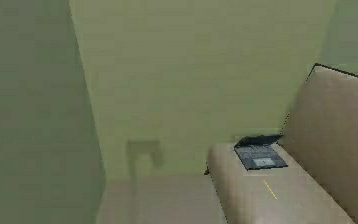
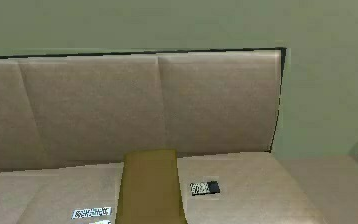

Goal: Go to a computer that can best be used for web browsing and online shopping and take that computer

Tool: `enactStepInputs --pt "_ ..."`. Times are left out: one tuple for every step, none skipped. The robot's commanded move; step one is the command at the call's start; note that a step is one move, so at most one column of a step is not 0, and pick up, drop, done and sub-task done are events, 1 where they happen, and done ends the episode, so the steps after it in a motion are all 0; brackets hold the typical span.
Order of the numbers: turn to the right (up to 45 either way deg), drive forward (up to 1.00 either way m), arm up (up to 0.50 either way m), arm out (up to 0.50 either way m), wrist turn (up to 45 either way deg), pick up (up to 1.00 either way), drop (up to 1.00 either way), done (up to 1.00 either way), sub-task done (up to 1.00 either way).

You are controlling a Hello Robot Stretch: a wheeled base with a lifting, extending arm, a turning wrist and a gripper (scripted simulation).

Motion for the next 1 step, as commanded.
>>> enactStepInputs --pt "0.0 0.30 0.00 0.00 0.0 0.00 0.00 0.00 0.00"
